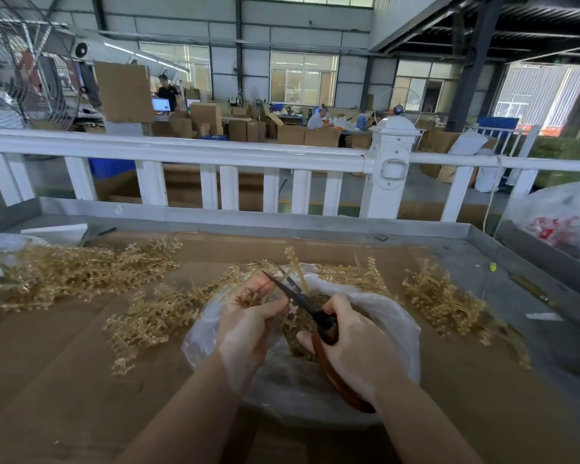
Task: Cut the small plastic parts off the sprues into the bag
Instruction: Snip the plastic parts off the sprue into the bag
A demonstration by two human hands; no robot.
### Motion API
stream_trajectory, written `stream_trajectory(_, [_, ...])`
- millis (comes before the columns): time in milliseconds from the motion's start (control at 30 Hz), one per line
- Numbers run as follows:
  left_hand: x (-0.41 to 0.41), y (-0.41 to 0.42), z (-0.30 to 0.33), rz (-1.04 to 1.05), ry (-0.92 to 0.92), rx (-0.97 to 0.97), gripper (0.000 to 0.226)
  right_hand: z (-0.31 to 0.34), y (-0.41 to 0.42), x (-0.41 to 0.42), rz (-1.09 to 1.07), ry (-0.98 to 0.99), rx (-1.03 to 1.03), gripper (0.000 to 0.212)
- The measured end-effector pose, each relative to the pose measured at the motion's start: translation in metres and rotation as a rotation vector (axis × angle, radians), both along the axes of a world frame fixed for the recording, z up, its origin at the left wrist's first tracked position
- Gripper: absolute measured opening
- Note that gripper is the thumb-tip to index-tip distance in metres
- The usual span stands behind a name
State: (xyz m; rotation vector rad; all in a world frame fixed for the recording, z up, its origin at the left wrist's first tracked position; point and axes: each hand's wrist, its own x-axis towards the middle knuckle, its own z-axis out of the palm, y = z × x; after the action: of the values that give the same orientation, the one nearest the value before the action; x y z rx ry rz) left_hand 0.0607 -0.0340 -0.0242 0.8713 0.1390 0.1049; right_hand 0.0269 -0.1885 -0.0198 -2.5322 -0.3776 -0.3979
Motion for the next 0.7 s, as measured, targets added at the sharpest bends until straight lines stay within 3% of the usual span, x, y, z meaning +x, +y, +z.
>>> stream_trajectory(200, [0.004, 0.01, 0.004, 0.158, 0.061, -0.085, 0.043, -0.003, -0.005, -0.001, 0.0, -0.01, 0.008, 0.036])
stream_trajectory(433, [0.002, 0.012, 0.001, 0.219, 0.075, -0.037, 0.037, -0.004, -0.007, -0.001, -0.037, -0.038, -0.001, 0.035])
stream_trajectory(700, [0.001, 0.0, -0.013, 0.055, -0.015, 0.313, 0.039, -0.006, 0.001, -0.001, 0.004, -0.11, -0.032, 0.033])
